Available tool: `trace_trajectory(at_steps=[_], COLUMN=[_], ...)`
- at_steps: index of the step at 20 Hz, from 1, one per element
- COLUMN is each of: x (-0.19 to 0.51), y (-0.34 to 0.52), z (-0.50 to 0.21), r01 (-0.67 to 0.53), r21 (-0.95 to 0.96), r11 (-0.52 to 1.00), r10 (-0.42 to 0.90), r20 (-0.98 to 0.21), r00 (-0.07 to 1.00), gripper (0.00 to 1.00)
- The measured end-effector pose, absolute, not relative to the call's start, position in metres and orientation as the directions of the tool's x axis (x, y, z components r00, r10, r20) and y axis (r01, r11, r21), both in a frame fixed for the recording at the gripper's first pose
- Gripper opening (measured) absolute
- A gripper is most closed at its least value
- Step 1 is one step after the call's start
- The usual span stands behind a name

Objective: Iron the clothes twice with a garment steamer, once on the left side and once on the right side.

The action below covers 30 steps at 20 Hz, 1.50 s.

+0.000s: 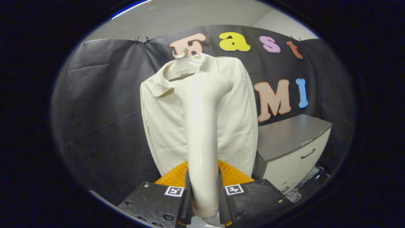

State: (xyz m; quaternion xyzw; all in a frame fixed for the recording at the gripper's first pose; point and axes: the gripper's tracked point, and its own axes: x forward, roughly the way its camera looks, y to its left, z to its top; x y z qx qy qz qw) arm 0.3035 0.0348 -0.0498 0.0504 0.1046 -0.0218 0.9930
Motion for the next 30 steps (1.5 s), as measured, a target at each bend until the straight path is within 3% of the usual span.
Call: trace_trajectory(at_steps=[10,18,30], x=[0.382,0.386,0.364], y=[-0.004,-0.014,-0.032], z=[-0.084,-0.186,-0.279], r01=[-0.028,-0.045,-0.023], r21=[0.061,0.115,0.145], r11=[0.998,0.992,0.989], r10=[0.038,0.08,0.089], r20=[-0.169,-0.327,-0.465], r00=[0.985,0.942,0.881], gripper=[0.33,0.33,0.33])
